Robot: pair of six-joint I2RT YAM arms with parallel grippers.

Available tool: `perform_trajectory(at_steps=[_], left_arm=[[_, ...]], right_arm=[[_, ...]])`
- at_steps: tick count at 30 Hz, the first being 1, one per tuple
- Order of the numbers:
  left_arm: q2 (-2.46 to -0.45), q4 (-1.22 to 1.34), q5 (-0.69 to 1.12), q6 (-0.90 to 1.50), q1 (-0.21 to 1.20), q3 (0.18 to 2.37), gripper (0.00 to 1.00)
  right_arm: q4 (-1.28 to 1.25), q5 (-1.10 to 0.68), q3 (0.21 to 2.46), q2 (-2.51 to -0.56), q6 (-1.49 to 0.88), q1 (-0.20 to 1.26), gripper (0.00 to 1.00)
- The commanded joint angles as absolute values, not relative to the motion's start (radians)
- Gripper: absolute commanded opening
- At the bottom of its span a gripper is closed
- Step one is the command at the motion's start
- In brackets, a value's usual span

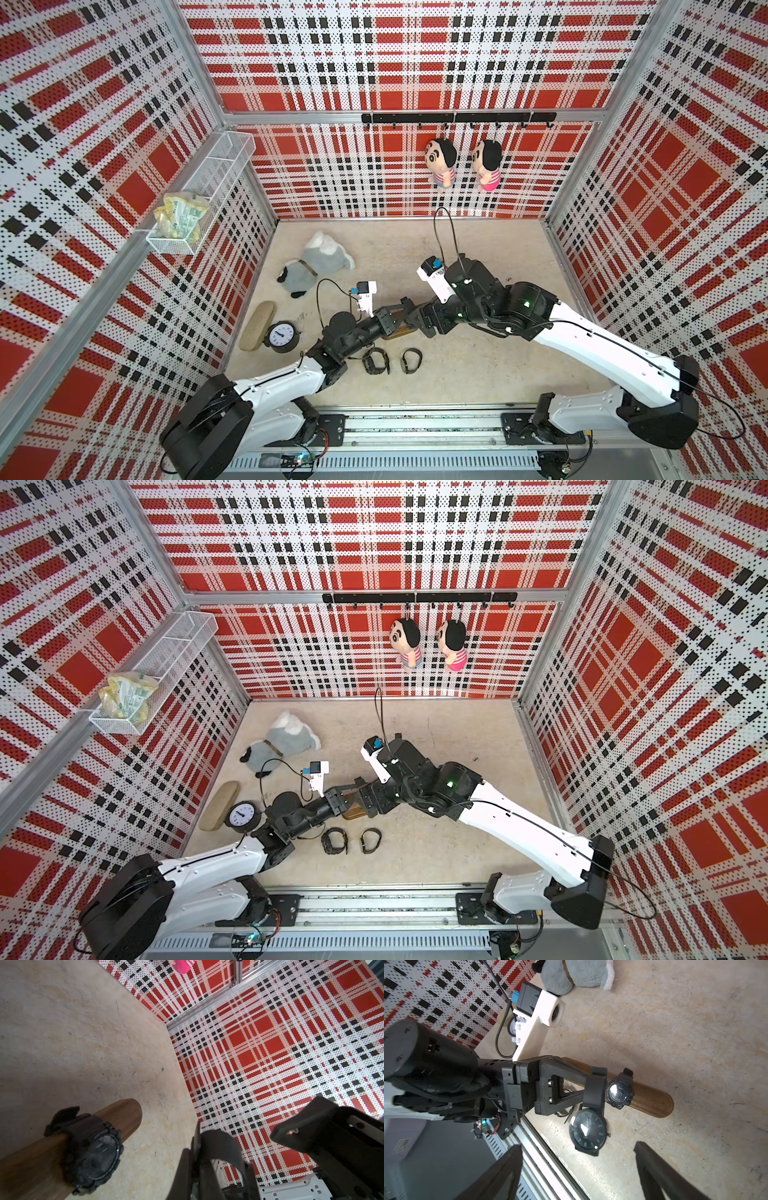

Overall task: Place watch on stand
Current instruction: Pick up the watch at the center of the board.

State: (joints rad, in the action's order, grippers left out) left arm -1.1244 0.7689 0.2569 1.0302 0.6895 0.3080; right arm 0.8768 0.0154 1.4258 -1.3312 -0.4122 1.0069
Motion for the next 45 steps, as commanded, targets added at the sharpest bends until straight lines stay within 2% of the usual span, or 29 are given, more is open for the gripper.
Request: perform_trajectory(at_steps=[1, 14, 27, 45], left_arm=[[-1.106, 0.728, 0.235, 0.994, 0.695, 0.34, 0.0], [-1.101, 0.72, 0.232, 0.989, 0.699, 0.336, 0.0], [-1.088, 0.718, 0.231, 0.986, 0.699, 0.325, 0.0], [-1.085, 0.718, 0.227, 0.986, 0.699, 0.319, 0.0]], right_arm=[[0.974, 0.134, 1.468, -1.371, -0.406, 1.032, 0.88], [0.951, 0.102, 1.468, -1.446, -0.399, 1.034, 0.81], [0.938, 0.095, 1.473, -1.507, -0.39, 1.034, 0.8], [0.956, 0.098, 1.5, -1.535, -0.393, 1.034, 0.68]])
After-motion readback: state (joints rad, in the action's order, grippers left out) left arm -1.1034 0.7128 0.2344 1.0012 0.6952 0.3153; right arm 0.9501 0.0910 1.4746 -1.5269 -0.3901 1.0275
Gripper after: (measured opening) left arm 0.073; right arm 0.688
